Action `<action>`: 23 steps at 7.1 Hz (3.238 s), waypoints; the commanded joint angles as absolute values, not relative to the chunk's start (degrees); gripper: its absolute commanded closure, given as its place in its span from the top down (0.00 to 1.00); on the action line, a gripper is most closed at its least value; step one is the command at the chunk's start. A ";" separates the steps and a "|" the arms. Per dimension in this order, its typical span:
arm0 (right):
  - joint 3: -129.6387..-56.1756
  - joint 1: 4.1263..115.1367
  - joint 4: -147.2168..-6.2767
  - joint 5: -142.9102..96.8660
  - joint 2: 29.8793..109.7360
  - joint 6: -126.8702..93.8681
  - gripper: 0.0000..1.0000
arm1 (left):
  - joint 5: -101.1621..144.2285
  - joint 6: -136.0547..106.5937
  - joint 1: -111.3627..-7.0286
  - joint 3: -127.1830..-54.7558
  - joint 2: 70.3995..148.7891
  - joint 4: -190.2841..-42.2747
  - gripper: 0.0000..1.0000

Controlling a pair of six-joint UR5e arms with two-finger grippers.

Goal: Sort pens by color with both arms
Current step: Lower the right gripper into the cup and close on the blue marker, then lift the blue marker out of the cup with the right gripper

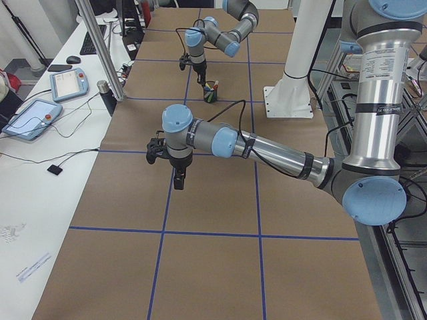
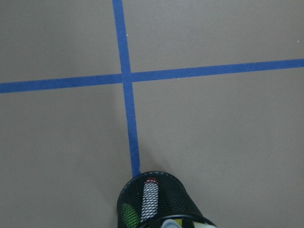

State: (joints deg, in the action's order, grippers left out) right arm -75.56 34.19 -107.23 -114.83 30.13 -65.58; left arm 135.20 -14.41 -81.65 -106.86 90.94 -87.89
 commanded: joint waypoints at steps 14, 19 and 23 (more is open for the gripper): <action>-88.76 43.93 -127.17 -117.07 29.62 -64.25 0.21 | 135.26 -14.41 -81.65 -107.40 91.05 -87.01 1.00; -83.44 54.38 -136.41 -126.09 38.40 -41.51 0.21 | 135.26 -14.15 -81.30 -109.68 91.93 -82.56 1.00; -68.31 58.80 -127.97 -131.74 38.06 -28.32 0.21 | 135.44 -13.71 -81.47 -111.09 92.72 -81.39 1.00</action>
